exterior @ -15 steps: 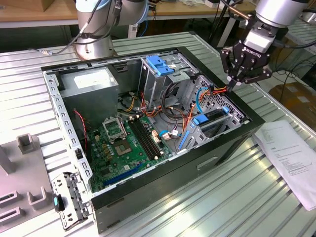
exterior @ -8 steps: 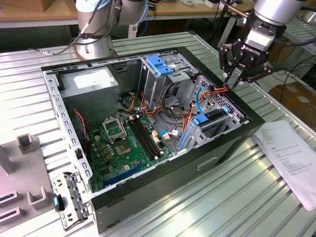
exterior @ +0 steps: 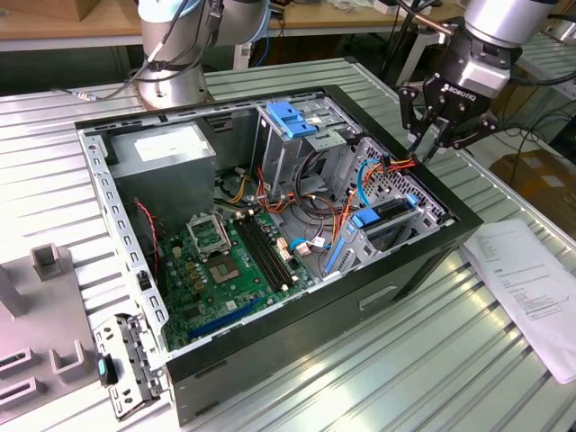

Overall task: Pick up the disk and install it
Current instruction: 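Insert the first disk wire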

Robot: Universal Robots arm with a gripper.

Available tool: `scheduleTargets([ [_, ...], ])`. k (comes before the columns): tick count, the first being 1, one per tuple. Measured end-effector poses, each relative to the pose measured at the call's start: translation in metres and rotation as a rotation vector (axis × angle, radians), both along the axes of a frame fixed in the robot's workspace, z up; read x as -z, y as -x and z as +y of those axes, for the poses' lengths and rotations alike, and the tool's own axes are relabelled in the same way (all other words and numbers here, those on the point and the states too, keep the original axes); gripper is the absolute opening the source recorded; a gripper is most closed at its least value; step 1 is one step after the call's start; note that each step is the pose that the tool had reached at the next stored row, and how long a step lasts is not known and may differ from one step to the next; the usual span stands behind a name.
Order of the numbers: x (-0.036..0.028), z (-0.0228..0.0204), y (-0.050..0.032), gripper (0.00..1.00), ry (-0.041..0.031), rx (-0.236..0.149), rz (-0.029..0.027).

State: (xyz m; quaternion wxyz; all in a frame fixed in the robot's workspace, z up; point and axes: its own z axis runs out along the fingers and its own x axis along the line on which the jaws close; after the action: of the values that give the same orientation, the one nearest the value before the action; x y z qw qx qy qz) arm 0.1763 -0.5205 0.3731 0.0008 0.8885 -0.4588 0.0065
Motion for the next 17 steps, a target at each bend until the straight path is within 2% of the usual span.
scheduleTargets([
  [1,0.0001,0.0007,-0.0007,0.31,0.0005,-0.003,0.0],
  [3,0.0005,0.0008,-0.0008,0.31,0.0006,-0.037,0.0001],
  [4,0.0012,0.0009,-0.0008,0.31,0.0006,-0.074,0.0],
  [8,0.0029,0.0007,-0.0007,0.31,0.0005,-0.167,0.0],
  [11,0.0054,0.0003,0.0013,0.31,0.0006,-0.2,0.0],
  [12,0.0065,0.0002,0.0041,0.31,0.0006,-0.203,-0.002],
  [14,0.0076,0.0003,0.0042,0.31,0.0013,-0.212,-0.0072],
  [17,0.008,0.0002,0.004,0.3,0.0014,-0.224,-0.0083],
])
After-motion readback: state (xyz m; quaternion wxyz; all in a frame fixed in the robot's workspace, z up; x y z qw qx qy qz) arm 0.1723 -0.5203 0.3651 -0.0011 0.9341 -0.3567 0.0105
